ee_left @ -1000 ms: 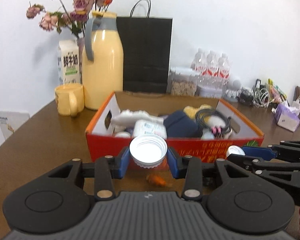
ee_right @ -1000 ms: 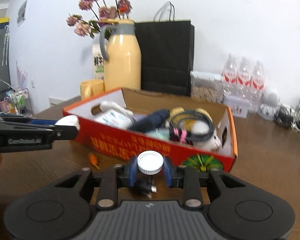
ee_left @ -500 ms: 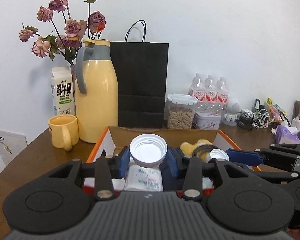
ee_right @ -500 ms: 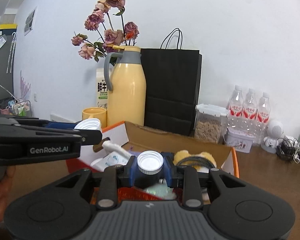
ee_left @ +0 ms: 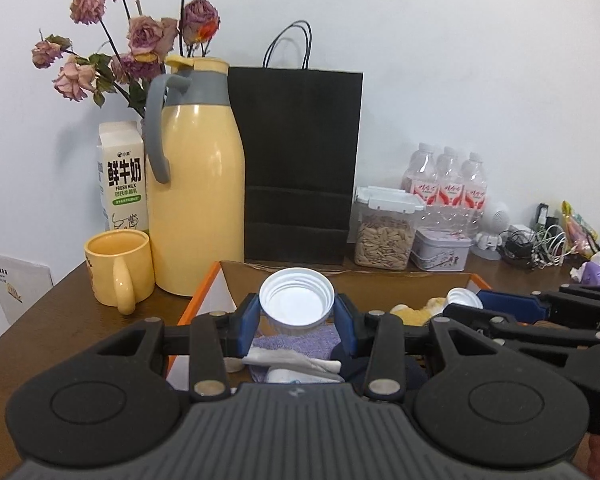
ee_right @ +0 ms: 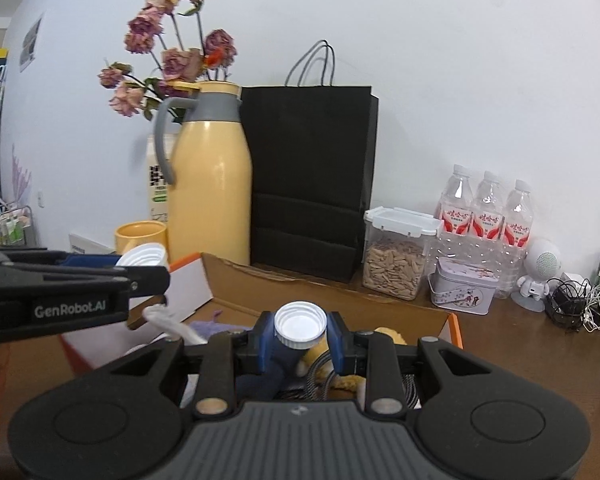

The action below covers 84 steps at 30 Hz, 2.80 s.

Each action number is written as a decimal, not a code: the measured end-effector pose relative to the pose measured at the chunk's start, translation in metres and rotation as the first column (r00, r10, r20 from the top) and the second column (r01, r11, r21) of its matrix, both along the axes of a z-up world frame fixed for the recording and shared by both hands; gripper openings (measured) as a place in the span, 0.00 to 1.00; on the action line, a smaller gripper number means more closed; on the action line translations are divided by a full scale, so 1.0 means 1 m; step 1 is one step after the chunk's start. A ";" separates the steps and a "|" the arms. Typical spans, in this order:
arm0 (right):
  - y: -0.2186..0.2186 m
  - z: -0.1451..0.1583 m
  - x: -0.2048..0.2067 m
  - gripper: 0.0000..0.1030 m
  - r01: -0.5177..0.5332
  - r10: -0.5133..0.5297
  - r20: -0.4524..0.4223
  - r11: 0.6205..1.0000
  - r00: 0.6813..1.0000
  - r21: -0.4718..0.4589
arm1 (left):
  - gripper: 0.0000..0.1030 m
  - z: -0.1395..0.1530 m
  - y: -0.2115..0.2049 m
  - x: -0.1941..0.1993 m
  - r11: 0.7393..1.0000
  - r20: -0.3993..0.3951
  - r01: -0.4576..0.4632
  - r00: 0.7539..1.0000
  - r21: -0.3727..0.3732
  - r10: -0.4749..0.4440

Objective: Organize objects
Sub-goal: 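Carry both white caps into the box and open both grippers, then move back to the table and grasp the black USB cable with the right gripper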

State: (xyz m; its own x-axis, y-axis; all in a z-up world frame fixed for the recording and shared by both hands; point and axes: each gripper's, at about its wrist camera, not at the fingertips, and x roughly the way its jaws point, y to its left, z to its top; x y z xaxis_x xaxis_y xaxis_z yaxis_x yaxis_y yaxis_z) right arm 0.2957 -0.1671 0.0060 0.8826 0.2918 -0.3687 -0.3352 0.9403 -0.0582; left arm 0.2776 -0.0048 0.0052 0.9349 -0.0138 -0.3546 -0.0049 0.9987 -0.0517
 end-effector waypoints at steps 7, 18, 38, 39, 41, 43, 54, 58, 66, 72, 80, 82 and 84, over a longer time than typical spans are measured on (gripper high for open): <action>-0.008 -0.022 0.026 0.26 0.002 -0.001 -0.060 1.000 0.998 0.016 | 0.40 -0.020 0.006 0.029 1.000 -0.060 0.007 0.998 0.001 -0.007; -0.015 -0.034 0.030 0.78 0.064 -0.061 -0.087 0.998 0.994 0.028 | 1.00 -0.025 0.008 0.028 0.999 -0.048 -0.014 0.999 0.044 0.016; -0.020 -0.026 0.017 1.00 0.094 -0.092 -0.061 0.995 0.994 0.032 | 1.00 -0.016 0.009 0.012 0.999 0.031 -0.046 0.998 0.017 0.046; -0.020 -0.026 0.015 1.00 0.094 -0.092 -0.059 0.995 0.994 0.034 | 1.00 -0.015 0.009 0.010 0.999 0.036 -0.048 0.998 0.017 0.047; -0.021 -0.023 0.012 1.00 0.092 -0.090 -0.052 0.995 0.995 0.037 | 1.00 -0.014 0.010 0.005 0.999 0.042 -0.052 0.998 0.016 0.051; -0.021 -0.021 0.007 1.00 0.089 -0.088 -0.046 0.995 0.995 0.038 | 1.00 -0.013 0.012 -0.001 0.998 0.046 -0.054 0.997 0.013 0.054; -0.025 -0.021 -0.032 1.00 0.085 -0.085 -0.017 0.996 0.996 0.022 | 1.00 -0.012 0.015 -0.035 0.999 0.041 -0.024 0.999 0.021 0.023; -0.030 -0.025 -0.049 1.00 0.096 -0.095 -0.025 0.995 0.995 0.026 | 1.00 -0.017 0.017 -0.051 1.000 0.028 -0.014 1.000 0.025 0.013; -0.029 -0.042 -0.076 1.00 0.057 -0.056 -0.073 0.998 0.996 0.022 | 1.00 -0.036 0.025 -0.075 0.998 -0.039 -0.021 0.999 0.053 0.023; -0.019 -0.055 -0.087 1.00 0.016 -0.016 -0.132 1.000 0.991 0.000 | 1.00 -0.051 0.037 -0.086 0.998 -0.110 -0.054 0.992 0.039 0.058; -0.003 -0.072 -0.079 0.81 -0.021 0.014 -0.230 0.999 0.973 -0.027 | 1.00 -0.056 0.043 -0.087 0.998 -0.145 -0.061 0.987 0.025 0.064; 0.001 -0.075 -0.075 0.72 -0.022 0.014 -0.250 0.999 0.968 -0.029 | 1.00 -0.057 0.043 -0.087 0.998 -0.151 -0.059 0.987 0.024 0.062; 0.005 -0.078 -0.070 0.67 -0.023 0.015 -0.268 0.999 0.963 -0.026 | 1.00 -0.057 0.042 -0.088 0.998 -0.154 -0.056 0.986 0.024 0.059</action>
